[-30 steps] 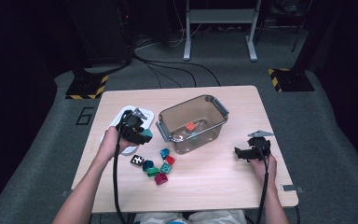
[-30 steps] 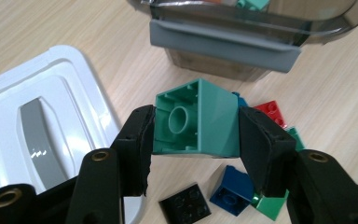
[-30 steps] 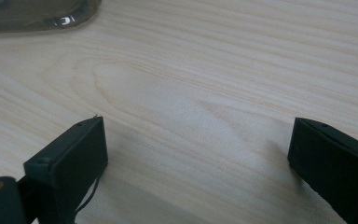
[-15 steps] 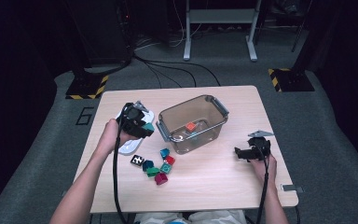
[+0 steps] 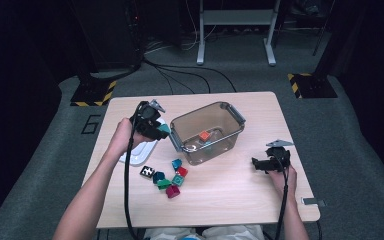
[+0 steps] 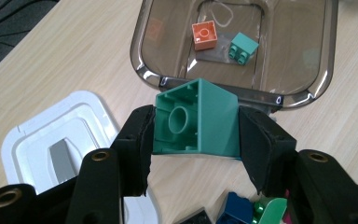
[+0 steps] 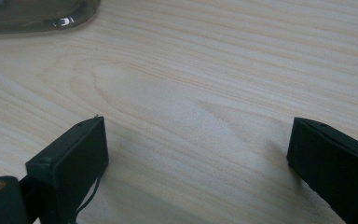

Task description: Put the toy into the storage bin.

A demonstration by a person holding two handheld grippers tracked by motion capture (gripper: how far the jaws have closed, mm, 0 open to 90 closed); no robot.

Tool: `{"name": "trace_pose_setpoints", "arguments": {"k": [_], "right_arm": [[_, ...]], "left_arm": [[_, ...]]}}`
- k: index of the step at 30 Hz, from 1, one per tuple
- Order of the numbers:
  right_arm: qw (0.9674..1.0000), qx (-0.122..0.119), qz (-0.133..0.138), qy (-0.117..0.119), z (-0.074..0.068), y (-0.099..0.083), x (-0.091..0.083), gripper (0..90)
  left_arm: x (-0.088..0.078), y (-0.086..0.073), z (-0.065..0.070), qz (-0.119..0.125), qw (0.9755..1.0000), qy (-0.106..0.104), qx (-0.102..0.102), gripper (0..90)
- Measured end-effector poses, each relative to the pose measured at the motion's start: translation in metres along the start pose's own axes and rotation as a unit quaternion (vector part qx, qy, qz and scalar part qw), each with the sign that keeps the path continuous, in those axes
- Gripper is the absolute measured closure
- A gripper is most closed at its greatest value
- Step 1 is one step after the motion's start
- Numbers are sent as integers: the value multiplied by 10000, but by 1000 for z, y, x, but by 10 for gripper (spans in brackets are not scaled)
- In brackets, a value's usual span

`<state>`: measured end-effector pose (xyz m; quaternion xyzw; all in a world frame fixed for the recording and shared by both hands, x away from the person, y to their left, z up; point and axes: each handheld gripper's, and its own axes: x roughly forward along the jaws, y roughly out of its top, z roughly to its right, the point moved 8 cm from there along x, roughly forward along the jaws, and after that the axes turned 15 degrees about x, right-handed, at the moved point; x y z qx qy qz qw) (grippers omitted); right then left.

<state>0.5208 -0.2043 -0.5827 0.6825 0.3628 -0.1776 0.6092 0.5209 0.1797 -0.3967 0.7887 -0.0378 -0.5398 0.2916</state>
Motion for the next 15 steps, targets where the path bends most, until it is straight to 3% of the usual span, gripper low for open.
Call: {"name": "trace_pose_setpoints", "arguments": {"k": [15], "right_arm": [[10000,3,1,-6,0,0,0,47]], "left_arm": [[2,30,-4,20,9999,-24,146,479]]}}
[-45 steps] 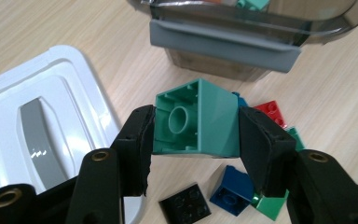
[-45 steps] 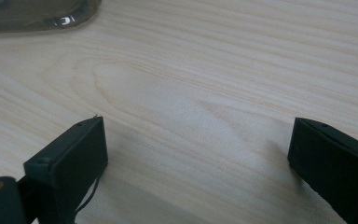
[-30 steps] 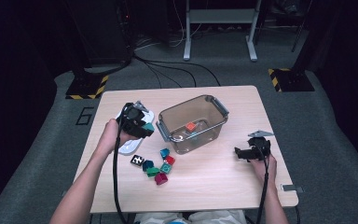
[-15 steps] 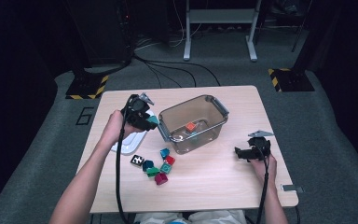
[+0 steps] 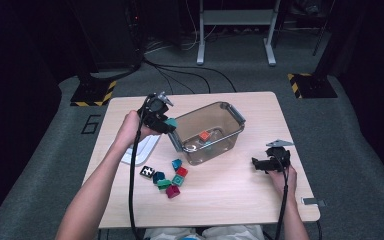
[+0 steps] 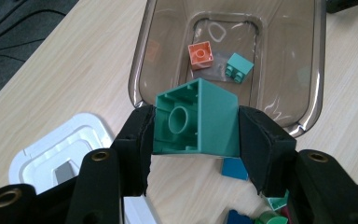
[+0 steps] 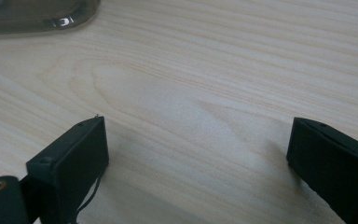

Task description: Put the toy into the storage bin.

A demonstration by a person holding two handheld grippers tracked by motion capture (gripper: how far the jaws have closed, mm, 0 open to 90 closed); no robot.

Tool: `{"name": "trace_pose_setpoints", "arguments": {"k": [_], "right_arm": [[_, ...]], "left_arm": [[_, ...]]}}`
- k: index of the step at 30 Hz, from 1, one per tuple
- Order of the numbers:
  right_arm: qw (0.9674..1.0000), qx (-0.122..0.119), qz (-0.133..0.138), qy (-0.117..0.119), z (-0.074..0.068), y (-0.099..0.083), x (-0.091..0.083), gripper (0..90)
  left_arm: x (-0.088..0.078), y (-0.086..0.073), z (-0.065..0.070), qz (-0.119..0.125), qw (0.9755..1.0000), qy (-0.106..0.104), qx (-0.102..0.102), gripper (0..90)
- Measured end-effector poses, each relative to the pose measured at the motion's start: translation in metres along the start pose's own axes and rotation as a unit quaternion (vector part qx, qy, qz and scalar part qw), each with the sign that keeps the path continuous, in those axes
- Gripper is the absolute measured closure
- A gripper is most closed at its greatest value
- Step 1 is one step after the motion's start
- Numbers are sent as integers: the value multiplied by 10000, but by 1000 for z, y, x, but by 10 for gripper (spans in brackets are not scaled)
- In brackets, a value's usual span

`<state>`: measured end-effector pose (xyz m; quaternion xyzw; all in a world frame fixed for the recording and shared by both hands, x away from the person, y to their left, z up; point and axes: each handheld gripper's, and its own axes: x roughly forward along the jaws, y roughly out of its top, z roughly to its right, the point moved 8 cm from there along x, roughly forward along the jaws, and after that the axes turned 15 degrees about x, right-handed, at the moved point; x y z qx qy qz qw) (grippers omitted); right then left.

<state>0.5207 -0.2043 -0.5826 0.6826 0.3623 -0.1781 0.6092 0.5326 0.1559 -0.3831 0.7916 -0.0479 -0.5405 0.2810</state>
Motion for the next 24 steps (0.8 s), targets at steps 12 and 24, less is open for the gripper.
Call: {"name": "trace_pose_setpoints", "arguments": {"k": [12,24], "right_arm": [[10000,8,-7,9,0,0,0,48],[10000,10,-7,8,0,0,0,49]], "left_arm": [[11,21,-3,-22,9999,-41,139,479],[26,34,-7,-35,9998,-126,145,479]]}}
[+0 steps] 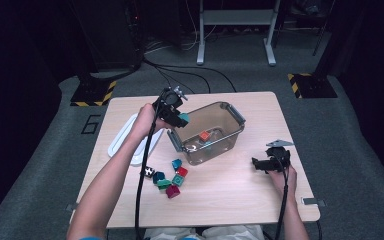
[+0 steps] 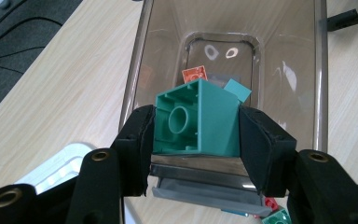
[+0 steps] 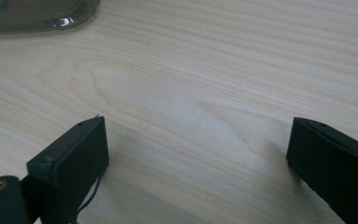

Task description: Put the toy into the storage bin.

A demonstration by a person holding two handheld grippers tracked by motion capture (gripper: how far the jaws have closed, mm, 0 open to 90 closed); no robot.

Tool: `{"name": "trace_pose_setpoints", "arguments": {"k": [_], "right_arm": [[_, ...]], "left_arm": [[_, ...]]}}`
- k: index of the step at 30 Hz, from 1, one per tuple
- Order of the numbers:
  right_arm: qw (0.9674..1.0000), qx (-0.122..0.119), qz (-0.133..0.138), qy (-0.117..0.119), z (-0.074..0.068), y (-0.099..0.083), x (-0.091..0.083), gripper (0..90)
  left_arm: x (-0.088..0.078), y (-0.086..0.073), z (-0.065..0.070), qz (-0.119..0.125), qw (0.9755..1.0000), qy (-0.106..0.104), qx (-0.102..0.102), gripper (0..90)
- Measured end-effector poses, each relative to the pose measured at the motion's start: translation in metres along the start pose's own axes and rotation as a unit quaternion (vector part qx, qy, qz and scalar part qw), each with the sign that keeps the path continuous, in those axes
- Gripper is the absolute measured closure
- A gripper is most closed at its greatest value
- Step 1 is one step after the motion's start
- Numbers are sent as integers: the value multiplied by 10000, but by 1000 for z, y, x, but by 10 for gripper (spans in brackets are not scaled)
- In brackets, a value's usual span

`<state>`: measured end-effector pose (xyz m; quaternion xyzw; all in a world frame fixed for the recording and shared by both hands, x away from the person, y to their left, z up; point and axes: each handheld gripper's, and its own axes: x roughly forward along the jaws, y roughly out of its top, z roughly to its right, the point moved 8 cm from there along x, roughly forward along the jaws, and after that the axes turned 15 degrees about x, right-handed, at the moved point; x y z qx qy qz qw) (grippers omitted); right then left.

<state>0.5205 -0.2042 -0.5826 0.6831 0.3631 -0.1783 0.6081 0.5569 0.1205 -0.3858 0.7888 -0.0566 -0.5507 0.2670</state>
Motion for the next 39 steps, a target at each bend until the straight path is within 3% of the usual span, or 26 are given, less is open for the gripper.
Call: {"name": "trace_pose_setpoints", "arguments": {"k": [15,39], "right_arm": [[10000,0,0,1,0,0,0,49],[10000,-2,3,4,0,0,0,52]], "left_arm": [[21,14,-3,-20,9999,-103,-11,479],[63,18,-5,-284,9990,-331,-119,479]]}}
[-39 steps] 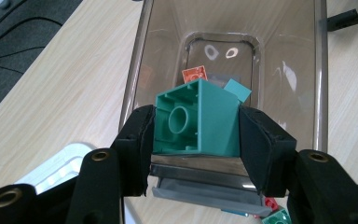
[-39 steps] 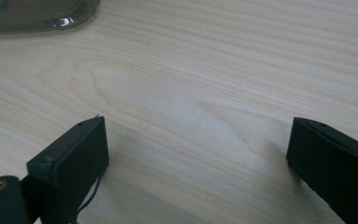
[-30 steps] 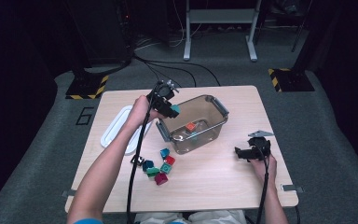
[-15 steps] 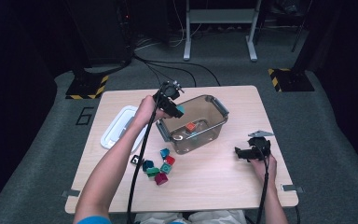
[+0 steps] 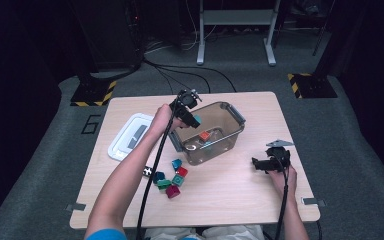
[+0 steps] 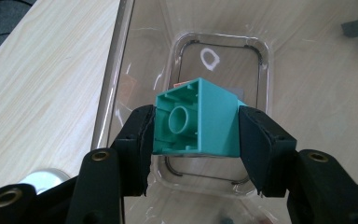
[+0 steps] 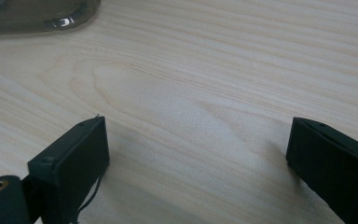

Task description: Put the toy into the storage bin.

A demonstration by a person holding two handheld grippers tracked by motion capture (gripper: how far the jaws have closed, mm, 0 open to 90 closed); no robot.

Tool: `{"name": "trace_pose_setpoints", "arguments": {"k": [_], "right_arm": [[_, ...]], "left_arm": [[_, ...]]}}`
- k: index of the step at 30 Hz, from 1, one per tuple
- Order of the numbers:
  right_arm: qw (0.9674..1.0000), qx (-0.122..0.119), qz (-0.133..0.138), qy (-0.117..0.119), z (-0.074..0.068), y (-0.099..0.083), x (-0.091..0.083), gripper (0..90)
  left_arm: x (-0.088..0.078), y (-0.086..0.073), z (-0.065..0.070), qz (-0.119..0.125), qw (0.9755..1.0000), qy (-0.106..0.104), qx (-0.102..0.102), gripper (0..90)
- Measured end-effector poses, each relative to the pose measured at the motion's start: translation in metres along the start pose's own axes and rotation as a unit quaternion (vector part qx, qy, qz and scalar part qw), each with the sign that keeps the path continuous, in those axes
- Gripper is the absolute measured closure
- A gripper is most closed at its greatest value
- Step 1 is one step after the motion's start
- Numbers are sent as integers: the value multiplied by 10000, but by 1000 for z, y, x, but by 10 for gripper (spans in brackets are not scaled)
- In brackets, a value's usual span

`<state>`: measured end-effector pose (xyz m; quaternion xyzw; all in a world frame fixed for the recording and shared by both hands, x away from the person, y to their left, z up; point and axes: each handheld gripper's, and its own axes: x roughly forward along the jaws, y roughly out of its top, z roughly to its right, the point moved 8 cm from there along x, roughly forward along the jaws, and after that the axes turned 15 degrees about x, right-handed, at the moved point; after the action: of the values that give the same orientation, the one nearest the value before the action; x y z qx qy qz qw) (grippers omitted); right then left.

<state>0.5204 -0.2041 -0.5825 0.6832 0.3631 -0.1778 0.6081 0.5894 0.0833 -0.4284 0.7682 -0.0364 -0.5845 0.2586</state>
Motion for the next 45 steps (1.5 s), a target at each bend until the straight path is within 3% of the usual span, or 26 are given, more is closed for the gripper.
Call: {"name": "trace_pose_setpoints", "arguments": {"k": [26,38,45], "right_arm": [[10000,-2,4,1,0,0,0,54],[10000,-44,-10,0,1,0,0,55],[10000,-16,4,-2,0,0,0,56]], "left_arm": [[37,-1,5,-314,9993,-181,-112,478],[42,-2,7,-428,9987,-263,-129,470],[26,-5,6,-205,9993,-191,-262,274]]}}
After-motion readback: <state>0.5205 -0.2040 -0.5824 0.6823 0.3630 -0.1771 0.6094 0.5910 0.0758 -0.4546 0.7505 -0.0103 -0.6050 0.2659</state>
